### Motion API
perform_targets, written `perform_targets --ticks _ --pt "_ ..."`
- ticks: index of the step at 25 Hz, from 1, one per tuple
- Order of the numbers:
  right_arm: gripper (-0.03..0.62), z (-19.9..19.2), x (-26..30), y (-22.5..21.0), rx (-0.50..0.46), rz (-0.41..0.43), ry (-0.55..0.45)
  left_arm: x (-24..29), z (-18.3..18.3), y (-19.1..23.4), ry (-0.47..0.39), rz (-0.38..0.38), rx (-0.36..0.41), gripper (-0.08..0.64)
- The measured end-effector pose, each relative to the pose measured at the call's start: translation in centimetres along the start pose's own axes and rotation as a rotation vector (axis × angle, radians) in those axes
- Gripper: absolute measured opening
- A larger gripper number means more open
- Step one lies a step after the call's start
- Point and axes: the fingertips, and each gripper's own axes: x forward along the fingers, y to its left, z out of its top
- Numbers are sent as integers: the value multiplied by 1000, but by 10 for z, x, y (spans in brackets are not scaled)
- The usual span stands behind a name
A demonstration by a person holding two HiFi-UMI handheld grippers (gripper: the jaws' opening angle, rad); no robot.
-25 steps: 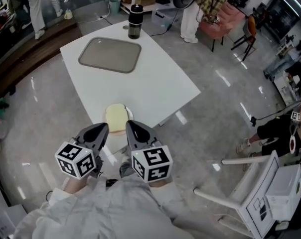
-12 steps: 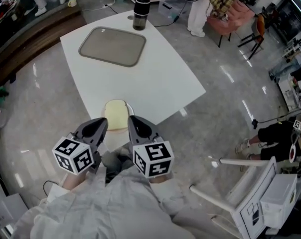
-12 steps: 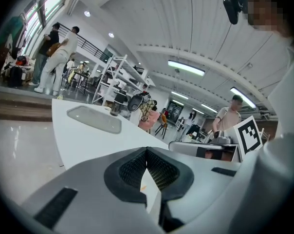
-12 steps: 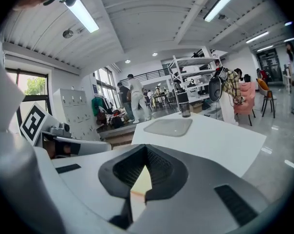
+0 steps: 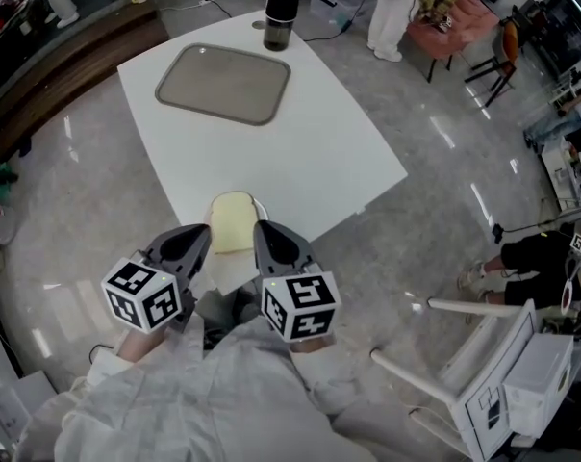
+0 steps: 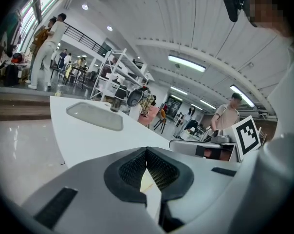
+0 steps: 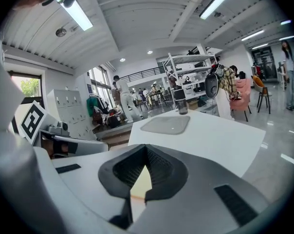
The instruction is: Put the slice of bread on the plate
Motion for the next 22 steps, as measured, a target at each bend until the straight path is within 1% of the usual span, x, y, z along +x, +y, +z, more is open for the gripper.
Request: perform_targets --ticks 5,9,11,14,17,22 --pt "3 -8 3 -2 14 -19 29 3 -9 9 45 -9 -14 5" --pt "3 -19 7 -5 27 -30 59 6 -17 13 96 -18 18 5" --pt "3 -23 10 -5 29 -38 73 6 -23 18 121 -18 20 5" --pt "3 -29 16 -8 34 -50 84 8 -31 30 148 -19 -5 5" --pt "3 -39 18 -14 66 -55 106 12 -38 37 165 -27 -24 5" --pt "3 -53 21 -28 96 -91 144 19 -44 49 182 -16 -55 5"
